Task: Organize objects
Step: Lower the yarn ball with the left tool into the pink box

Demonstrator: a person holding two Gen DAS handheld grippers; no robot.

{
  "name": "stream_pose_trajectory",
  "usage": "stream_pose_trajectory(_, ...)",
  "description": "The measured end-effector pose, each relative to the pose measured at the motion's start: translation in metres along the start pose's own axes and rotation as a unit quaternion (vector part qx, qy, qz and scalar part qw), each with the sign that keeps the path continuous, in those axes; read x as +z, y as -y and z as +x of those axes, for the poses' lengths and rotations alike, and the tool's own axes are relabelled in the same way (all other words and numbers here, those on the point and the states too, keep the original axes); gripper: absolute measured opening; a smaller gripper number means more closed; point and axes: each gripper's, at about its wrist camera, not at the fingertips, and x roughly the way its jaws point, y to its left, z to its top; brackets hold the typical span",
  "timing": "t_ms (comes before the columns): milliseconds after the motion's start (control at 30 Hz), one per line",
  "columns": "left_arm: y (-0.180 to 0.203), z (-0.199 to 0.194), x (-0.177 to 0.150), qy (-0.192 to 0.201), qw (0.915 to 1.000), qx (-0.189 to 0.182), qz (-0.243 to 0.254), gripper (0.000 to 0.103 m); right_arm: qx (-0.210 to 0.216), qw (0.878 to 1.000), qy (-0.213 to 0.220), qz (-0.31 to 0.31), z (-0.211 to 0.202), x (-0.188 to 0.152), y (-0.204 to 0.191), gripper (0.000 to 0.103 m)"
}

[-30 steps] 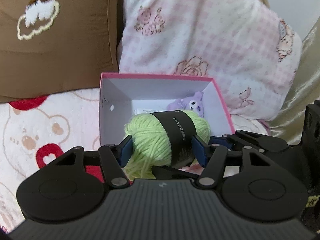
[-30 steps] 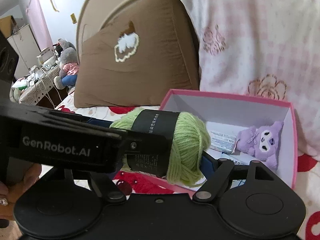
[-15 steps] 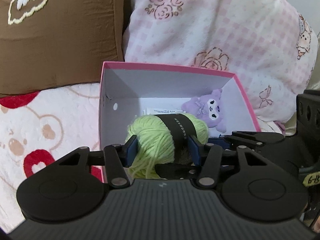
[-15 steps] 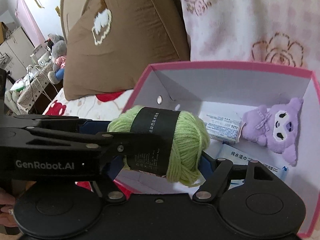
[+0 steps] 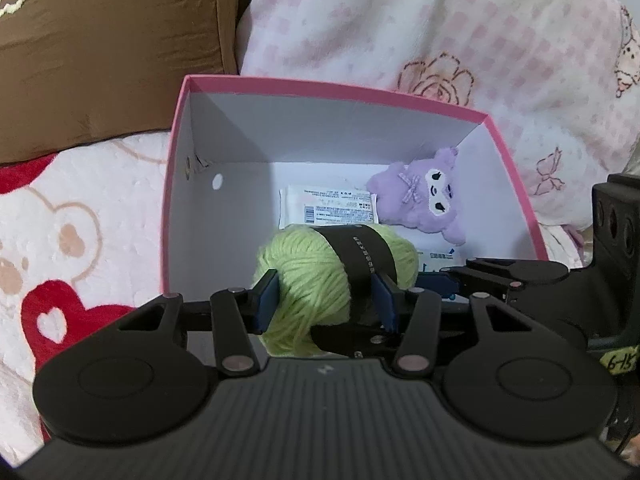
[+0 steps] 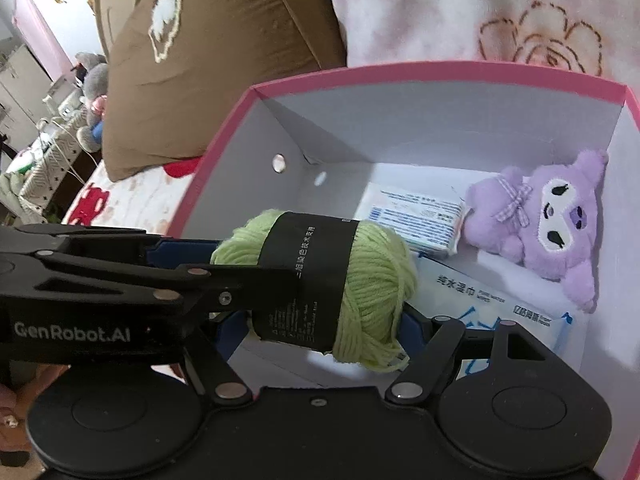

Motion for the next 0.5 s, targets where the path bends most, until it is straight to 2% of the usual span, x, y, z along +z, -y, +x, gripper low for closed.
stream_pose_trajectory(100, 0.007, 0.009, 0.003, -0.003, 1.0, 0.007, 0.006, 0.046, -0.017, 1.0, -0.01, 0.003, 0.004, 0.0, 0.002, 0.08)
stream_pose_trajectory(267, 0.011, 0.018, 0.006, -0.013, 0.9999, -0.004, -0.009, 0.045, -0.061, 0.998, -0.015, -0.001, 0.001, 0.001, 0.006, 0.079)
stream_pose_trajectory(500, 0.009, 0.015, 0.008, -0.005, 0.9998, 0.012, -0.013, 0.045, -0.046, 0.999, -0.014, 0.009, -0.003, 0.003, 0.008, 0.081)
